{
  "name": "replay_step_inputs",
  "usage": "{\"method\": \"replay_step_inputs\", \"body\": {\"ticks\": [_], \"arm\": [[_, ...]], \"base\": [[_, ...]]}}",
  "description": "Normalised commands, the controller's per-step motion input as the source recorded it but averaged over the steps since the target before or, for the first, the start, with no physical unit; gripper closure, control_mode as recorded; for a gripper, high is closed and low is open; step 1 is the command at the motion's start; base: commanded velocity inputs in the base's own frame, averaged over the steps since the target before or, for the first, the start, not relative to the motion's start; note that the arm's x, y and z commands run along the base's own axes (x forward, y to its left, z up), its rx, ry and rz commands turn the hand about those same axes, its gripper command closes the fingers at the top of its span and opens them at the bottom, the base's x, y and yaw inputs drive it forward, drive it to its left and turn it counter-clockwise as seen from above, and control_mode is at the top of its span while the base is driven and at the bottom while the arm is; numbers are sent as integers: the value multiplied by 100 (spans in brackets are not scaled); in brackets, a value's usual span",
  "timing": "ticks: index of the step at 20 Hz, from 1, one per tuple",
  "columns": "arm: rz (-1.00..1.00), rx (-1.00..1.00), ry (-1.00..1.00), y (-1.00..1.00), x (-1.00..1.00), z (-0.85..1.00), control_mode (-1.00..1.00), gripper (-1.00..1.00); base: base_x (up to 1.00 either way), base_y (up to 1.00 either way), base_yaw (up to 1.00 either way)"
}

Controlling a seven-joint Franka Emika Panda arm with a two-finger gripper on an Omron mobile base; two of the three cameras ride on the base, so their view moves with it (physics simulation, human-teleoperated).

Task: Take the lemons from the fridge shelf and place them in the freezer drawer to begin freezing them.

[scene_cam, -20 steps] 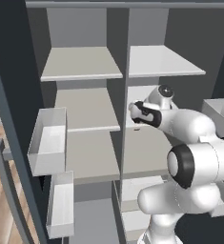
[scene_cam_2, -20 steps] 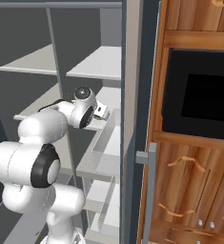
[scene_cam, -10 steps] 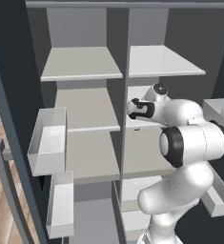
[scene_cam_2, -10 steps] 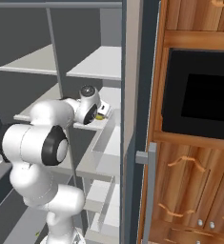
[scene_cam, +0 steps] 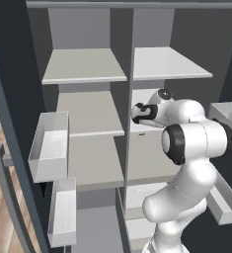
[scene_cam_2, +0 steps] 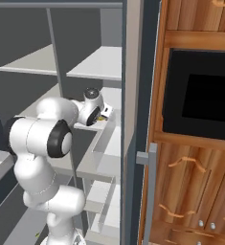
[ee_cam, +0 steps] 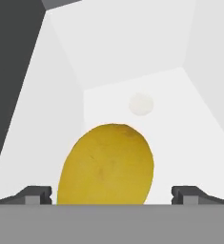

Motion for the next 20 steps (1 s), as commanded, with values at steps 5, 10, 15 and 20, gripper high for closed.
{"method": "replay_step_inputs", "body": {"ticks": [5, 10, 15, 20], "arm": [[0, 0, 0, 0, 33, -15, -100, -100], [0, 0, 3, 1, 26, -26, -100, 100], [0, 0, 2, 3, 2, -34, -100, 100], [0, 0, -12, 0, -63, -1, -100, 100]], "base": [[0, 0, 0], [0, 0, 0], [0, 0, 0], [0, 0, 0]]}}
